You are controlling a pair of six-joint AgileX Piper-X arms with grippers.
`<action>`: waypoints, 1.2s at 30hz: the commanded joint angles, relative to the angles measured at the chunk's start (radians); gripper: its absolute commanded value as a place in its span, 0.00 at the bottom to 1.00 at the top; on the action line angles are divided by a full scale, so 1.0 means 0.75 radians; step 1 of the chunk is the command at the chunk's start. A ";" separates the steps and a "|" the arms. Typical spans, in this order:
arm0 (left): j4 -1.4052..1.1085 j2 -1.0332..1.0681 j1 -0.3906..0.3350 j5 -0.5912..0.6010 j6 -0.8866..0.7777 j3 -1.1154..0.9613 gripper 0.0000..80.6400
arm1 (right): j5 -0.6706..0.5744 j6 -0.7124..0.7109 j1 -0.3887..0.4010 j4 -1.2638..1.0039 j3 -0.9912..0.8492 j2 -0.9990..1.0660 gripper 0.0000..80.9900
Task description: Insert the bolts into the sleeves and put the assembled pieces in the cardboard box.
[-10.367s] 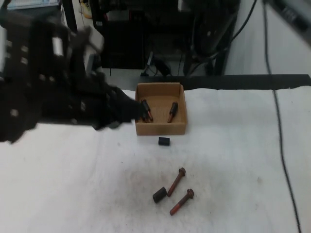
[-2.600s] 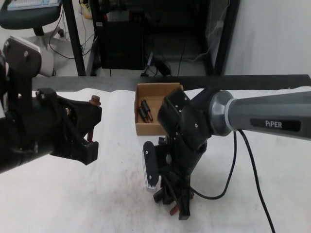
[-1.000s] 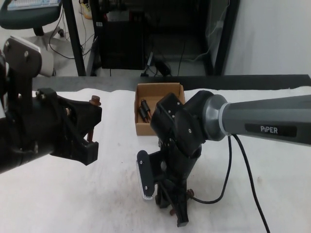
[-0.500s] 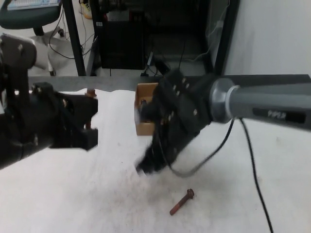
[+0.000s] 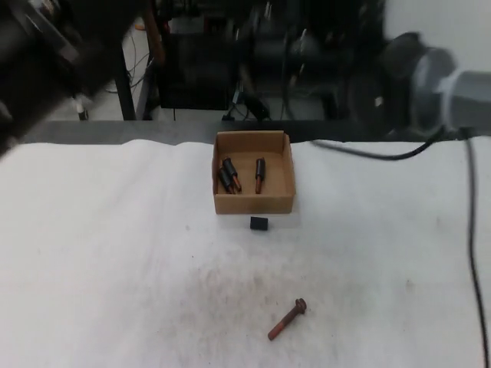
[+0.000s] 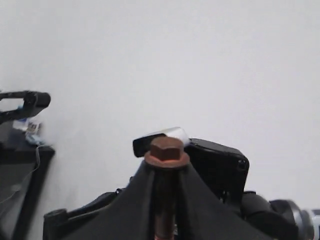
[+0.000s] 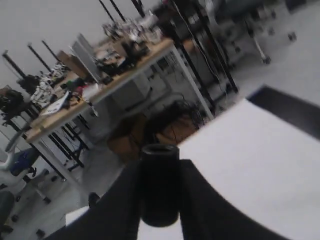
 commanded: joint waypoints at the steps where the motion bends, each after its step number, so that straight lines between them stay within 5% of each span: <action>1: -0.116 0.028 0.040 0.144 -0.171 -0.019 0.00 | -0.022 -0.104 0.001 -0.122 0.075 -0.105 0.01; 8: -0.264 0.192 0.179 0.472 -0.341 -0.148 0.00 | 0.218 -0.312 0.007 -0.117 0.385 -0.319 0.01; 16: -0.267 0.443 0.132 0.793 -0.309 -0.367 0.00 | 0.253 -0.505 0.142 -0.117 0.535 -0.422 0.01; 24: -0.249 0.518 0.109 0.808 0.009 -0.395 0.00 | 0.260 -0.505 0.182 -0.225 0.535 -0.422 0.01; 36: -0.239 0.518 0.105 0.830 0.054 -0.395 0.00 | 0.363 -0.505 0.169 -0.296 0.531 -0.422 0.01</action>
